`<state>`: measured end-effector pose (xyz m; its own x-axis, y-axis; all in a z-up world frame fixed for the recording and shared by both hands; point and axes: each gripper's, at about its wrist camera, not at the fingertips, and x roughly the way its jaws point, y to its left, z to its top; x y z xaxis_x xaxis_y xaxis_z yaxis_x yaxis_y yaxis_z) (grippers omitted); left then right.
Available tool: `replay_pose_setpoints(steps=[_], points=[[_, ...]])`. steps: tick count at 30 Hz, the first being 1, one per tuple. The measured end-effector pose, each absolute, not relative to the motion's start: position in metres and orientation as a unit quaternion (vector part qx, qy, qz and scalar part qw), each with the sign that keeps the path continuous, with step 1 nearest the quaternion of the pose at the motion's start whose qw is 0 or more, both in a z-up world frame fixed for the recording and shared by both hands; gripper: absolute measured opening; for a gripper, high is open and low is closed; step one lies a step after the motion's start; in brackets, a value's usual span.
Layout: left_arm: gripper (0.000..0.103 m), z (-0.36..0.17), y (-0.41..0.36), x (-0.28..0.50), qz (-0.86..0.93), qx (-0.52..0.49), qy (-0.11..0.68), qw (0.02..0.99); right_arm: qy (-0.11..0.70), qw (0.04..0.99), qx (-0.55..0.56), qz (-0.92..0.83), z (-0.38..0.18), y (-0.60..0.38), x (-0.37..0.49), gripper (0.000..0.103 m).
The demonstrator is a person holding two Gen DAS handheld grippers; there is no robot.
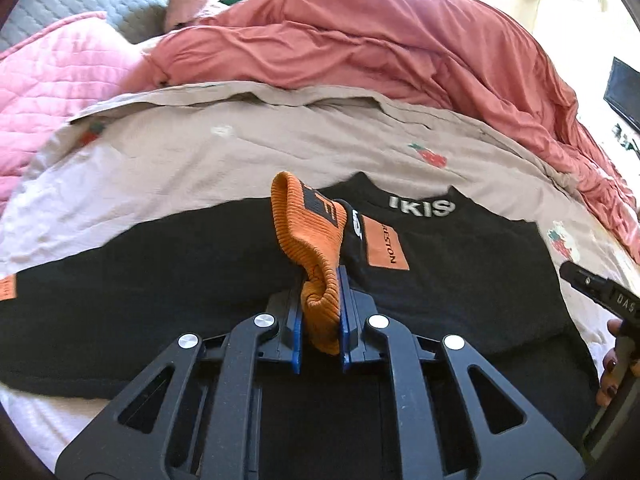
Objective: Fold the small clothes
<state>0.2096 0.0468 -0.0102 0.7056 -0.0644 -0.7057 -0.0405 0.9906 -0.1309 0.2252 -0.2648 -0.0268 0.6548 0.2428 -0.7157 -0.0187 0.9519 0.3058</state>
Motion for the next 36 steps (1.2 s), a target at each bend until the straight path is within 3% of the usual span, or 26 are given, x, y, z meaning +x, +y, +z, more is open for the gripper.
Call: replay_pose_setpoints(steps=[7,12,18,20,21,22,25,27,29,30,31,33,36], points=[[0.017,-0.041,0.072,0.217,0.018,-0.083,0.436,0.896,0.418,0.901,0.100,0.066,-0.031,-0.247,0.223,0.070],[0.029,-0.022,0.085,0.204,0.016,-0.102,0.403,0.909,0.403,0.905,0.074,0.114,-0.025,-0.222,0.224,0.070],[0.029,0.001,0.120,0.191,0.066,-0.123,0.351,0.926,0.429,0.895,0.026,0.119,-0.043,-0.207,0.252,0.069],[0.029,0.000,0.123,0.193,0.057,-0.138,0.353,0.924,0.447,0.890,0.009,0.086,-0.051,-0.213,0.262,0.050],[0.029,-0.002,0.120,0.194,0.050,-0.138,0.356,0.923,0.454,0.888,-0.001,0.067,-0.056,-0.220,0.266,0.030],[0.029,-0.003,0.114,0.195,0.044,-0.129,0.356,0.924,0.455,0.888,-0.003,0.061,-0.059,-0.225,0.269,0.019],[0.031,-0.005,0.094,0.195,0.030,-0.091,0.353,0.931,0.455,0.889,0.005,0.060,-0.064,-0.240,0.270,0.003],[0.035,-0.011,0.082,0.197,0.016,-0.080,0.363,0.928,0.456,0.888,0.014,0.061,-0.065,-0.245,0.270,0.001],[0.035,-0.020,0.077,0.200,0.014,-0.071,0.377,0.923,0.451,0.889,0.029,0.070,-0.057,-0.247,0.267,0.006],[0.035,-0.024,0.075,0.201,0.018,-0.068,0.382,0.921,0.439,0.894,0.048,0.078,-0.049,-0.252,0.264,0.016],[0.035,-0.025,0.075,0.201,0.015,-0.069,0.382,0.921,0.427,0.898,0.064,0.080,-0.042,-0.257,0.263,0.037],[0.035,-0.021,0.072,0.199,0.005,-0.074,0.371,0.926,0.406,0.910,0.071,0.050,-0.031,-0.267,0.266,0.066],[0.040,-0.017,0.063,0.196,0.001,-0.051,0.356,0.933,0.420,0.904,0.076,0.027,-0.033,-0.277,0.286,0.066]])
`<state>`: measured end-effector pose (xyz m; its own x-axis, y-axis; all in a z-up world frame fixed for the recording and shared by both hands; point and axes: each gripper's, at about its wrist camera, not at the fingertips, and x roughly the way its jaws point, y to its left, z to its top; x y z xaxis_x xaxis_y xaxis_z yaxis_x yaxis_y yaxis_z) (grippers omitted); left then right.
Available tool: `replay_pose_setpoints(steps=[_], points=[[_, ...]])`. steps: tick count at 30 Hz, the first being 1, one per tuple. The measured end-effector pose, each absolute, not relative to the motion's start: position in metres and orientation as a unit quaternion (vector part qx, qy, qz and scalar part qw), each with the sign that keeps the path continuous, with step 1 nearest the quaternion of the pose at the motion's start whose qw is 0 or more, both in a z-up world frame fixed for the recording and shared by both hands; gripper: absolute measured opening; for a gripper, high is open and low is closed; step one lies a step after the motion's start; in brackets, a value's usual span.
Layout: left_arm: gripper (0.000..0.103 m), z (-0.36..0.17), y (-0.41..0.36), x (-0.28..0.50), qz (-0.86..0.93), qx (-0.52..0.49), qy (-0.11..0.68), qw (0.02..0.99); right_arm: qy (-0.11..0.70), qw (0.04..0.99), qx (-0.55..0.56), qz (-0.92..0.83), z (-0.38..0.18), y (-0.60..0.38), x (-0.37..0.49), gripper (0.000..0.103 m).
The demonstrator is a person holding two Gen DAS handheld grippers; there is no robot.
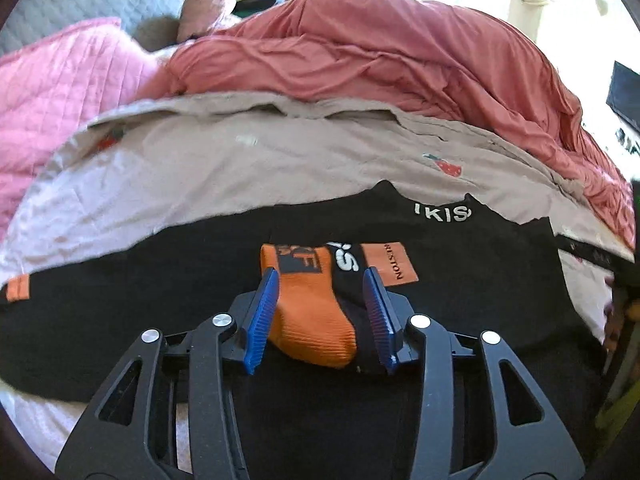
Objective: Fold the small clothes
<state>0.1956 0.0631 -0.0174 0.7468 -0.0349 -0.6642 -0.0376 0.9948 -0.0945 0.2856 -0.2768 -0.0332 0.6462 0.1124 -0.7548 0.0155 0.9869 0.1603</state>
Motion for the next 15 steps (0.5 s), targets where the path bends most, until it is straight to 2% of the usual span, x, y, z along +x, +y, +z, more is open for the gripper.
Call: replay_pose_setpoints(steps=[2,3,5,6,11,15], points=[[0.043,-0.022,0.060,0.199,0.002,-0.048,0.366,0.929,0.440,0.893,0.091,0.039,-0.041,-0.277,0.299,0.065],[0.044,-0.025,0.061,0.202,0.005,-0.050,0.374,0.926,0.452,0.887,0.089,0.042,-0.045,-0.275,0.304,0.061],[0.044,-0.033,0.064,0.207,0.016,-0.051,0.386,0.921,0.477,0.875,0.061,0.051,-0.055,-0.267,0.310,0.024],[0.044,-0.033,0.065,0.207,0.017,-0.054,0.386,0.921,0.477,0.876,0.039,0.063,-0.055,-0.262,0.308,0.014],[0.046,-0.022,0.061,0.204,-0.005,-0.058,0.359,0.931,0.463,0.884,0.041,0.053,-0.048,-0.276,0.308,0.013],[0.046,-0.048,0.058,0.221,0.020,-0.040,0.421,0.906,0.473,0.879,0.024,0.043,-0.070,-0.274,0.314,0.016]])
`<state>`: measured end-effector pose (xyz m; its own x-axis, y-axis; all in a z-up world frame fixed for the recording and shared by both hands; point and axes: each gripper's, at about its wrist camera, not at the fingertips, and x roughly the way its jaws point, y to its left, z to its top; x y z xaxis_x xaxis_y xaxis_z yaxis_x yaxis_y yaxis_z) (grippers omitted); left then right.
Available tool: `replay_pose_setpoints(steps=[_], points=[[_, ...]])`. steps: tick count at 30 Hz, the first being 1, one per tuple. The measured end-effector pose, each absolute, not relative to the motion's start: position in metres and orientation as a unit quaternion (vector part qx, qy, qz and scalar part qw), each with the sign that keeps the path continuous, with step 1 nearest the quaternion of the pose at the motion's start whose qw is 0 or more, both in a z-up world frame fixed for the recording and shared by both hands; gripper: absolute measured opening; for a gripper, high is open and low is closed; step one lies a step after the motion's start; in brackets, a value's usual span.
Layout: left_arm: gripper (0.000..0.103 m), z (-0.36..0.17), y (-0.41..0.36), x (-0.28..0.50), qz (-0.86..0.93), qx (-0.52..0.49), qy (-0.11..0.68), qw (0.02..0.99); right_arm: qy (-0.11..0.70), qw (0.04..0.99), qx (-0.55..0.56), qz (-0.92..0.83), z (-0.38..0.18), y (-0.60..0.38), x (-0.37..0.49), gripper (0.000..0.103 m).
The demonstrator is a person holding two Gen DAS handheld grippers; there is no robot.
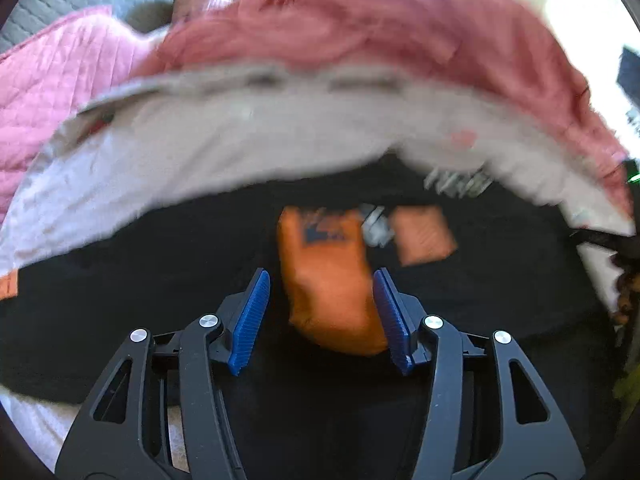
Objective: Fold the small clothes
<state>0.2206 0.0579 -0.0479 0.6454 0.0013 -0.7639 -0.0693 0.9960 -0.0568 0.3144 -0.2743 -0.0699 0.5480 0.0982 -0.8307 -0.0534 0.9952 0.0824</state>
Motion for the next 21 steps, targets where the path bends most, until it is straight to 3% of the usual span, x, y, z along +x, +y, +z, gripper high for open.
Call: replay_pose_setpoints(steps=[3,7,12,16,21], points=[[0.047,-0.053,0.070,0.222,0.014,-0.075,0.429,0.900,0.457,0.890,-0.006,0.013,-0.058,-0.271,0.309,0.038],[0.047,-0.031,0.075,0.208,0.028,-0.075,0.394,0.916,0.394,0.919,-0.016,0.022,-0.022,-0.267,0.275,0.038],[0.048,-0.009,0.053,0.196,0.017,-0.029,0.340,0.940,0.394,0.912,-0.017,0.110,-0.014,-0.241,0.238,0.046],[0.048,-0.035,0.033,0.206,0.003,0.014,0.398,0.917,0.426,0.892,-0.040,0.147,-0.035,-0.219,0.217,0.047],[0.063,-0.054,0.044,0.212,-0.002,-0.018,0.440,0.898,0.472,0.872,-0.011,0.129,-0.061,-0.228,0.223,0.047]])
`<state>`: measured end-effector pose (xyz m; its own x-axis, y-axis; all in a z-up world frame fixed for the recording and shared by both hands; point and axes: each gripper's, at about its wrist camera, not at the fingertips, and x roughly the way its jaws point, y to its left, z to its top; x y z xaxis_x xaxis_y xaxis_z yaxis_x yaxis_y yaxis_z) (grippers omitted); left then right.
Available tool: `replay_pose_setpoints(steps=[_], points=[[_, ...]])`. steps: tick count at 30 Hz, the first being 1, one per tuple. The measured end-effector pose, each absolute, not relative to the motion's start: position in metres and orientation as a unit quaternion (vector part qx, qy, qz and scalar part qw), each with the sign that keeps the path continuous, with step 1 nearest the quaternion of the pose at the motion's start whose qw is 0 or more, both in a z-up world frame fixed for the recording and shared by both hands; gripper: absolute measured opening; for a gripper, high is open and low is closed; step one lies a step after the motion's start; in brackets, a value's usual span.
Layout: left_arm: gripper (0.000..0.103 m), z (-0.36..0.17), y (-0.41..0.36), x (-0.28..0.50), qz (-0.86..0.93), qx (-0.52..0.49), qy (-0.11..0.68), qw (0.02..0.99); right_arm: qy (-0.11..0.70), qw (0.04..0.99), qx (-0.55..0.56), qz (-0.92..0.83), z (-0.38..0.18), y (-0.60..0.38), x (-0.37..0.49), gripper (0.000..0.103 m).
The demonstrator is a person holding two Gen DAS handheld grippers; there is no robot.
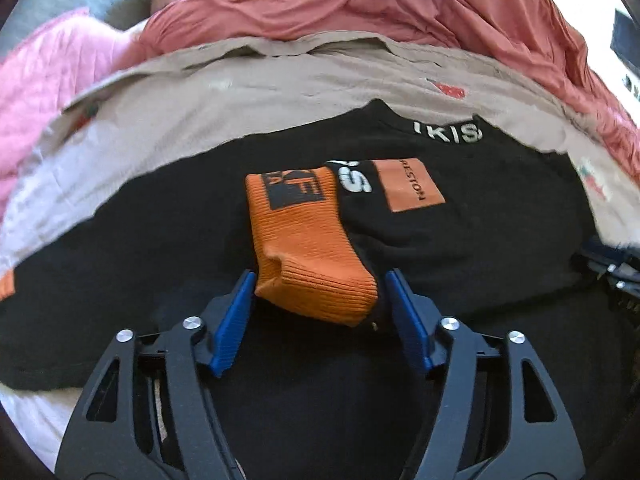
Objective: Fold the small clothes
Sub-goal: 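Move the left tool to the orange cuff of the other sleeve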
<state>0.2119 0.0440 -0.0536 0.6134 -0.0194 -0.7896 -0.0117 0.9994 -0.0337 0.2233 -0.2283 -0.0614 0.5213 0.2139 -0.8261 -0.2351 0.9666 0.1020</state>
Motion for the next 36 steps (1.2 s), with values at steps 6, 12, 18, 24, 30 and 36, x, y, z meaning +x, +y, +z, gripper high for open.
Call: replay_pose_setpoints(steps=[6,12,18,24,30,36], points=[[0.065,-0.046,0.056,0.200,0.000,-0.065,0.427,0.902,0.459,0.880,0.000,0.127,-0.046,-0.229,0.212,0.060],[0.072,-0.033,0.061,0.190,0.015,-0.065,0.409,0.910,0.443,0.886,0.026,0.131,-0.028,-0.236,0.193,0.081],[0.087,-0.014,0.077,0.167,0.046,-0.060,0.375,0.924,0.421,0.894,0.031,0.150,-0.010,-0.227,0.181,0.093],[0.088,-0.005,0.102,0.141,0.075,-0.072,0.364,0.926,0.404,0.895,0.024,0.189,0.005,-0.192,0.176,0.095],[0.088,0.000,0.130,0.116,0.107,-0.087,0.362,0.922,0.387,0.891,0.001,0.236,0.017,-0.144,0.168,0.095],[0.088,0.003,0.153,0.100,0.131,-0.109,0.358,0.918,0.377,0.887,-0.018,0.265,0.023,-0.104,0.161,0.095]])
